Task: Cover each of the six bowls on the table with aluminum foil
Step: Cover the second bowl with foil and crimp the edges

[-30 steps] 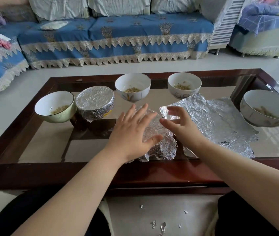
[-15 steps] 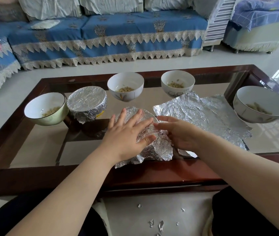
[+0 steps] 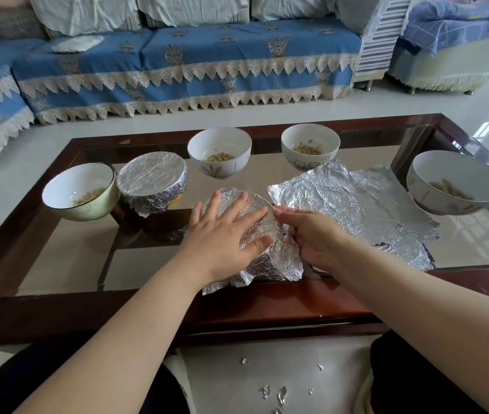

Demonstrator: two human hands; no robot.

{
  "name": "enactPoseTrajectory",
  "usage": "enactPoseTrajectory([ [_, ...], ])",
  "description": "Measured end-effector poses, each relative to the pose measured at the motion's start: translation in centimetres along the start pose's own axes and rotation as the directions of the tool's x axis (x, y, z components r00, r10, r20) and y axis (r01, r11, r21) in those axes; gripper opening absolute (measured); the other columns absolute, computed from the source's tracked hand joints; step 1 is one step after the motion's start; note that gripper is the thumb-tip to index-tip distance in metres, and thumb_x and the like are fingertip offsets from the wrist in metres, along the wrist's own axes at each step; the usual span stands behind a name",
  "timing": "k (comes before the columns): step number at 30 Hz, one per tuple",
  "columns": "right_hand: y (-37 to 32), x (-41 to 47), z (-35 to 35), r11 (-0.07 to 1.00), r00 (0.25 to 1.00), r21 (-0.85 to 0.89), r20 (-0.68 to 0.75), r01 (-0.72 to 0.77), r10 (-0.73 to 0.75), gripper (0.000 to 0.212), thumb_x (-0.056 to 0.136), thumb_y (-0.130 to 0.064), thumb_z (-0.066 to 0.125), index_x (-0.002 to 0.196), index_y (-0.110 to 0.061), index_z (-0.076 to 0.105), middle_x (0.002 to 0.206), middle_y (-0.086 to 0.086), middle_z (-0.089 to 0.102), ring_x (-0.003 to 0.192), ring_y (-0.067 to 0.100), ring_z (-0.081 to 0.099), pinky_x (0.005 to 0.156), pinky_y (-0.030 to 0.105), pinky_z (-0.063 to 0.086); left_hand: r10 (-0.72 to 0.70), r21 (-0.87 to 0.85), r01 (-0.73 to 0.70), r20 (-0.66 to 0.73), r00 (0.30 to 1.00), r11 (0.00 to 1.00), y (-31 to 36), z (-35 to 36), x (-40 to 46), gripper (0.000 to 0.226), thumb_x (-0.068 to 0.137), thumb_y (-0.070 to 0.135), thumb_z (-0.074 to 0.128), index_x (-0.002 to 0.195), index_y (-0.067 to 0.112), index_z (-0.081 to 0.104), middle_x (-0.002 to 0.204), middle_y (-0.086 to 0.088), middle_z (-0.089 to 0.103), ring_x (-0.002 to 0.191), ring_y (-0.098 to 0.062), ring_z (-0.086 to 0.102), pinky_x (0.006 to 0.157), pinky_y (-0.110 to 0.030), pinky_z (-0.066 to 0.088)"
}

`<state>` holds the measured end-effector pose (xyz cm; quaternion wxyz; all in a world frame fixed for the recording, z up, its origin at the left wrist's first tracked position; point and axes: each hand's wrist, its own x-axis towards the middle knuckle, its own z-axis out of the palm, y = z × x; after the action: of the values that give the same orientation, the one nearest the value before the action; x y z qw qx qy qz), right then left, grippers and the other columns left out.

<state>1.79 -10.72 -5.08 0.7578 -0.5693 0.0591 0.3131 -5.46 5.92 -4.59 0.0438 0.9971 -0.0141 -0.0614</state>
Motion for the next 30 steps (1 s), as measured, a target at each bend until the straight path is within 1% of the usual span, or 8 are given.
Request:
enactPoseTrajectory([
  [2, 0.3, -0.3, 0.2, 1.000, 1.000, 0.022, -0.011, -0.005, 0.005, 0.006, 0.092, -0.007, 0.061, 0.094, -0.006, 0.066, 0.075, 0.006, 0.068, 0.052, 0.007, 0.063, 0.046, 0.019, 0.049, -0.002, 0.007, 0.002, 0.003, 1.000, 1.000, 0.0, -0.1, 0.0, 0.075, 0.080, 0.082, 0.003, 0.151, 0.057, -0.001, 0.165, 0.014, -0.013, 0.151, -0.029, -0.018, 0.121, -0.055, -0.007],
  [5, 1.0, -0.3, 0.6, 0.998, 0.995, 0.019, -0.079, 0.056, -0.055, 0.006, 0.094, -0.010, 0.060, 0.088, -0.009, 0.063, 0.058, 0.001, 0.064, 0.043, 0.011, 0.058, 0.044, 0.022, 0.049, -0.004, 0.007, 0.005, -0.006, 1.000, 1.000, 0.0, 0.1, 0.0, 0.076, 0.081, 0.087, 0.002, 0.151, 0.057, 0.000, 0.165, 0.013, -0.012, 0.151, -0.029, -0.017, 0.121, -0.055, -0.006],
  [7, 1.5, -0.2, 0.9, 0.996, 0.991, 0.013, -0.102, 0.083, -0.081, 0.009, 0.094, -0.016, 0.061, 0.086, -0.012, 0.063, 0.068, 0.004, 0.066, 0.051, 0.019, 0.060, 0.052, 0.029, 0.052, -0.006, 0.002, 0.006, -0.019, 1.000, 1.000, 0.0, 0.3, 0.1, 0.080, 0.076, 0.088, -0.003, 0.151, 0.058, 0.000, 0.165, 0.014, -0.011, 0.152, -0.029, -0.016, 0.121, -0.055, -0.006],
  [11, 2.0, 0.1, 0.9, 0.992, 0.979, -0.070, -0.166, 0.108, -0.118, 0.015, 0.096, -0.022, 0.059, 0.083, -0.014, 0.059, 0.055, -0.003, 0.060, 0.040, 0.013, 0.053, 0.039, 0.021, 0.045, -0.017, -0.011, 0.017, -0.038, 0.999, 1.000, 0.0, 0.5, 0.2, 0.084, 0.072, 0.087, -0.005, 0.150, 0.059, 0.003, 0.166, 0.014, -0.008, 0.152, -0.028, -0.014, 0.121, -0.054, -0.004],
  [20, 2.3, 1.0, 1.0, 0.985, 0.974, -0.137, -0.187, 0.105, -0.130, 0.010, 0.096, -0.015, 0.058, 0.086, -0.015, 0.061, 0.066, 0.003, 0.060, 0.047, 0.016, 0.055, 0.043, 0.025, 0.048, -0.023, -0.009, 0.023, -0.031, 0.999, 1.000, 0.1, 0.4, 0.1, 0.086, 0.069, 0.085, -0.009, 0.150, 0.059, 0.001, 0.166, 0.014, -0.010, 0.152, -0.028, -0.015, 0.121, -0.054, -0.005],
  [25, 2.4, 1.7, 1.1, 0.930, 0.934, -0.310, -0.232, 0.195, -0.273, 0.013, 0.092, -0.011, 0.061, 0.082, -0.019, 0.063, 0.082, 0.009, 0.066, 0.072, 0.024, 0.061, 0.072, 0.044, 0.055, -0.028, -0.017, 0.027, -0.028, 0.999, 0.999, 0.1, 0.4, 0.1, 0.085, 0.070, 0.085, -0.009, 0.150, 0.059, 0.001, 0.165, 0.015, -0.010, 0.152, -0.029, -0.015, 0.121, -0.054, -0.005],
  [27, 2.3, 1.7, 1.0, 0.880, 0.915, -0.415, -0.216, 0.231, -0.342, 0.013, 0.091, -0.013, 0.062, 0.081, -0.020, 0.064, 0.081, 0.005, 0.068, 0.072, 0.019, 0.062, 0.073, 0.038, 0.054, -0.034, -0.014, 0.033, -0.029, 0.999, 0.999, 0.1, 0.4, 0.1, 0.085, 0.069, 0.085, -0.009, 0.150, 0.059, 0.001, 0.165, 0.015, -0.010, 0.152, -0.029, -0.015, 0.120, -0.055, -0.004],
  [30, 1.9, 1.4, 0.5, 0.835, 0.894, -0.493, -0.217, 0.246, -0.392, 0.008, 0.094, -0.016, 0.058, 0.093, -0.018, 0.066, 0.078, -0.002, 0.067, 0.066, 0.014, 0.060, 0.064, 0.029, 0.051, -0.043, -0.006, 0.043, -0.019, 0.999, 0.999, 0.2, 0.3, 0.0, 0.083, 0.071, 0.087, -0.008, 0.149, 0.059, -0.001, 0.165, 0.016, -0.011, 0.152, -0.028, -0.015, 0.120, -0.055, -0.004],
])
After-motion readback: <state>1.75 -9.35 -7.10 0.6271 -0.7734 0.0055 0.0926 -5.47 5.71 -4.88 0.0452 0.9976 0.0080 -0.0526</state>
